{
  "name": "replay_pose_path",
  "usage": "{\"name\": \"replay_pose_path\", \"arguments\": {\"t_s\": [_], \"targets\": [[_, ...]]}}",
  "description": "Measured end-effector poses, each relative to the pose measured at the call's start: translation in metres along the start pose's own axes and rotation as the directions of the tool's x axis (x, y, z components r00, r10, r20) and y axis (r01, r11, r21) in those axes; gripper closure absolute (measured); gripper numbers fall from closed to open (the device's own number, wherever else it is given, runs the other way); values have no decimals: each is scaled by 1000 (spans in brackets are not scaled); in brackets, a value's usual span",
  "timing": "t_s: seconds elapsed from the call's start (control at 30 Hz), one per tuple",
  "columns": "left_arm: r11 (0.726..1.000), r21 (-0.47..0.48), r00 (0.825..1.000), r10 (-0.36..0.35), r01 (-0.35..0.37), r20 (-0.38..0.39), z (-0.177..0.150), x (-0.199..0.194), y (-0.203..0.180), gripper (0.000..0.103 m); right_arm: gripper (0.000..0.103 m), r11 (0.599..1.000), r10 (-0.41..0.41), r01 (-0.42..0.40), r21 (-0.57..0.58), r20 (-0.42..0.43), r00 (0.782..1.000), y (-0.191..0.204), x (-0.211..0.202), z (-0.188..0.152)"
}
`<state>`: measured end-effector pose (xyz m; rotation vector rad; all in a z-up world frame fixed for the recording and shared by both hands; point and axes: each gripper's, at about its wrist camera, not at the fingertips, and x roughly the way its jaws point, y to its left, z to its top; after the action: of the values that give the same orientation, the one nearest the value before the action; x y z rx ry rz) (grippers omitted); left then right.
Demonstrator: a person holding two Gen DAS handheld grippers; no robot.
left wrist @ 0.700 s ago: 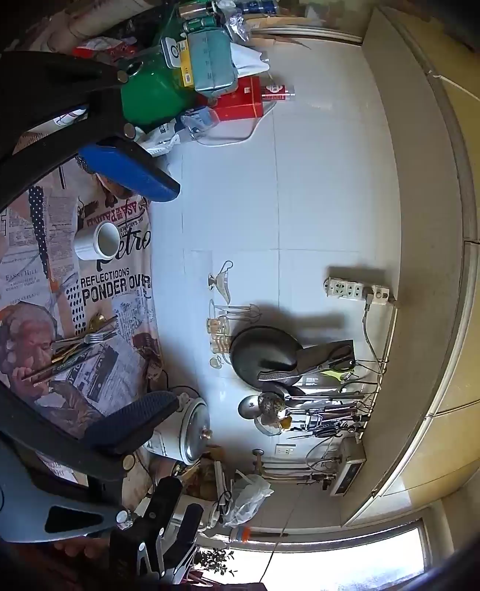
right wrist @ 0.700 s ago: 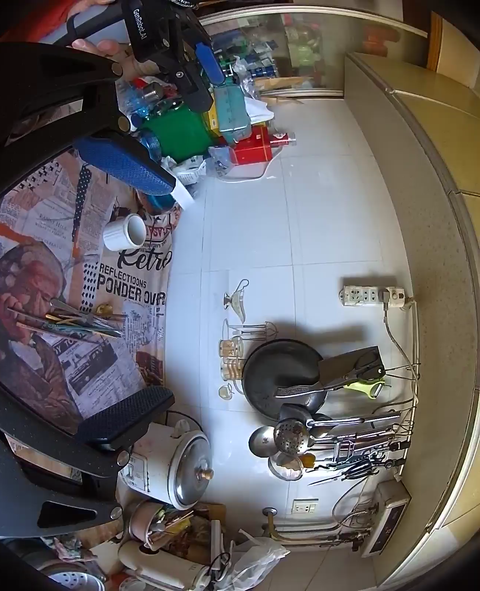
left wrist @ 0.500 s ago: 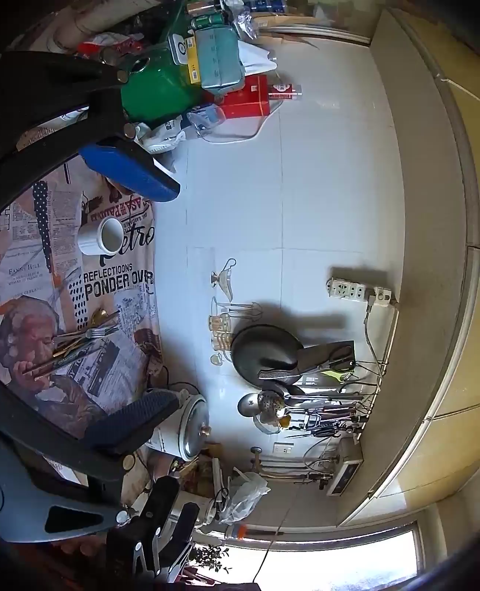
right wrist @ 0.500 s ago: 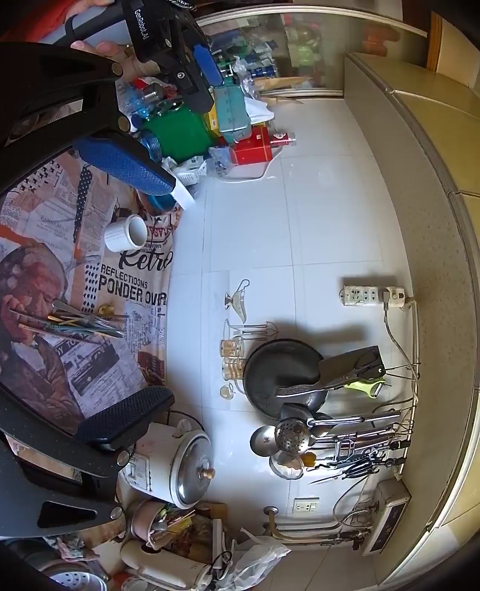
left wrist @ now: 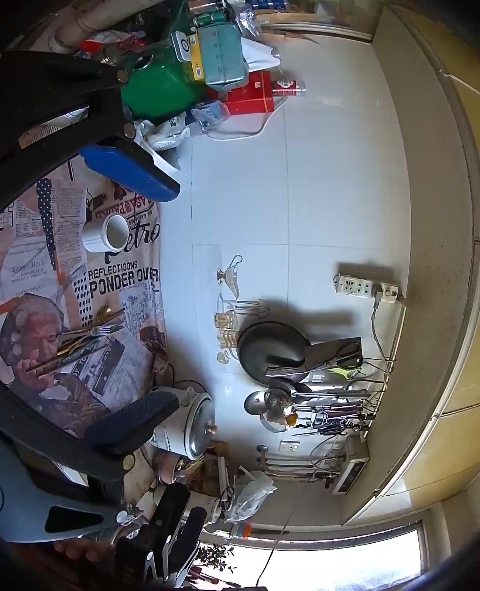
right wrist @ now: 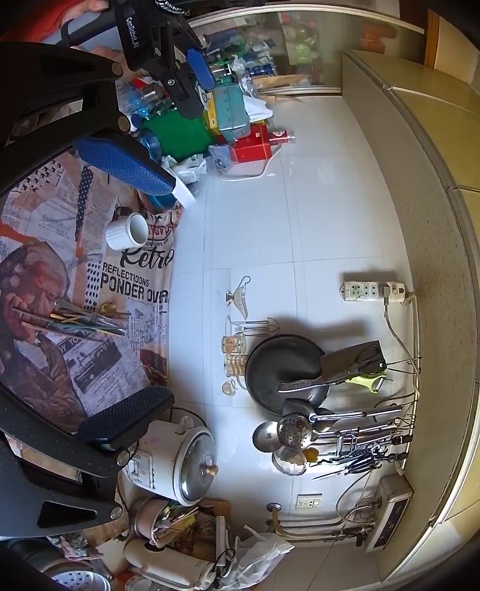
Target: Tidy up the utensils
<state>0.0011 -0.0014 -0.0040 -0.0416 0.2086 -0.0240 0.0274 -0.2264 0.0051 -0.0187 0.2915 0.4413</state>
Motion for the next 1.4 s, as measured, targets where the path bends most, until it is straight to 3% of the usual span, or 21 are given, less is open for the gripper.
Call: {"name": "replay_pose_path", "arguments": {"t_s": [1.4], "targets": [[999, 37, 1000, -12, 12, 4, 1, 4, -19, 0, 0, 1000, 2, -2, 23, 5, 1000, -6, -11, 4]]}}
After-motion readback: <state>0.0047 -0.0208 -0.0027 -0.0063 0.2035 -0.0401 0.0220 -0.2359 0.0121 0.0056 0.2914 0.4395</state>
